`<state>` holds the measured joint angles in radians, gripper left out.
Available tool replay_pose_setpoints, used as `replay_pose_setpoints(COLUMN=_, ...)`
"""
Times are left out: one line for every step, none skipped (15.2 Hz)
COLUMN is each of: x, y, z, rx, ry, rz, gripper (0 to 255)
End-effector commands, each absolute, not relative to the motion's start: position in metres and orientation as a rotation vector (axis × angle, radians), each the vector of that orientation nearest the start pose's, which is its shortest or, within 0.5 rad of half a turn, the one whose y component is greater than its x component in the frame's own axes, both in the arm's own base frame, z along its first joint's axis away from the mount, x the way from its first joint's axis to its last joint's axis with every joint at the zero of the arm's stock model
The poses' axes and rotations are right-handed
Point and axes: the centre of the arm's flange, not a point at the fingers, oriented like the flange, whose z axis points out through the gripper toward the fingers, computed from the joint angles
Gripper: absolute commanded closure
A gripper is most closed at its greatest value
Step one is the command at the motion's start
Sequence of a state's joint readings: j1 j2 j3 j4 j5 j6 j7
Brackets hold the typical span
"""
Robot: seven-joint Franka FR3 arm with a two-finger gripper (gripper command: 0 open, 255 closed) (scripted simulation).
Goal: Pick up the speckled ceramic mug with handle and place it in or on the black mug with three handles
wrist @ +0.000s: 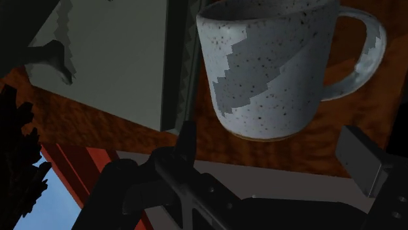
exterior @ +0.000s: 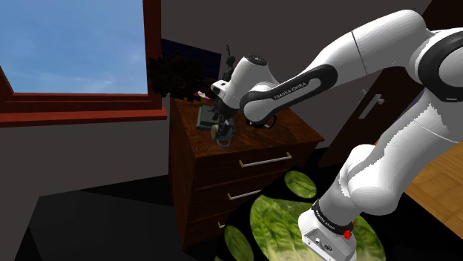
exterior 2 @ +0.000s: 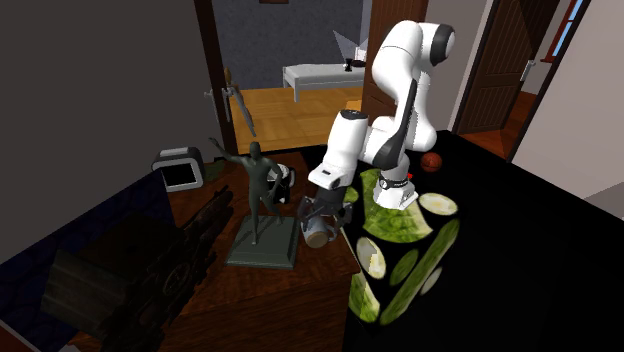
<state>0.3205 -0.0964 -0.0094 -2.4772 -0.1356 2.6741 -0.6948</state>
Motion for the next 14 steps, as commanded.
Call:
replay_pose_setpoints(x=0.4692, y=0.1543, z=0.3465, rx=-2.748, ry=-1.721, rz=-0.447, gripper=0)
replay_pose_setpoints(x=0.4716, y=0.1546, z=0.3386, rx=-2.748, ry=-1.721, rz=-0.447, gripper=0)
replay_pose_setpoints(x=0.4716, y=0.1545, z=0.3386, rx=-2.748, ry=-1.721, rz=-0.447, gripper=0)
replay_pose_setpoints(x=0.4716, y=0.1546, z=0.3386, rx=-2.748, ry=-1.721, rz=-0.447, gripper=0)
replay_pose_setpoints(x=0.4716, y=0.1546, z=0.3386, rx=-2.748, ry=-1.721, rz=-0.447, gripper=0)
replay_pose_setpoints(x=0.4716, y=0.1546, z=0.3386, rx=-2.748, ry=-1.721, rz=-0.447, gripper=0)
replay_pose_setpoints(x=0.4716, y=0.1546, z=0.3386, rx=-2.748, ry=-1.721, rz=-0.447, gripper=0)
replay_pose_setpoints(x=0.4716, y=0.1546, z=0.3386, rx=-2.748, ry=-1.721, rz=-0.447, gripper=0)
replay_pose_setpoints(x=0.4716, y=0.1545, z=0.3386, rx=-2.748, ry=-1.721, rz=-0.446, gripper=0)
replay_pose_setpoints(x=0.4716, y=0.1546, z=0.3386, rx=-2.748, ry=-1.721, rz=-0.447, gripper=0)
replay_pose_setpoints(x=0.4716, y=0.1546, z=0.3386, rx=-2.748, ry=-1.721, rz=-0.447, gripper=255)
replay_pose_setpoints(x=0.4716, y=0.1546, z=0.3386, rx=-2.748, ry=-1.721, rz=-0.447, gripper=255)
replay_pose_setpoints(x=0.4716, y=0.1546, z=0.3386, rx=-2.748, ry=-1.721, rz=-0.447, gripper=255)
replay_pose_setpoints(x=0.4716, y=0.1546, z=0.3386, rx=-2.748, ry=-1.721, rz=-0.447, gripper=255)
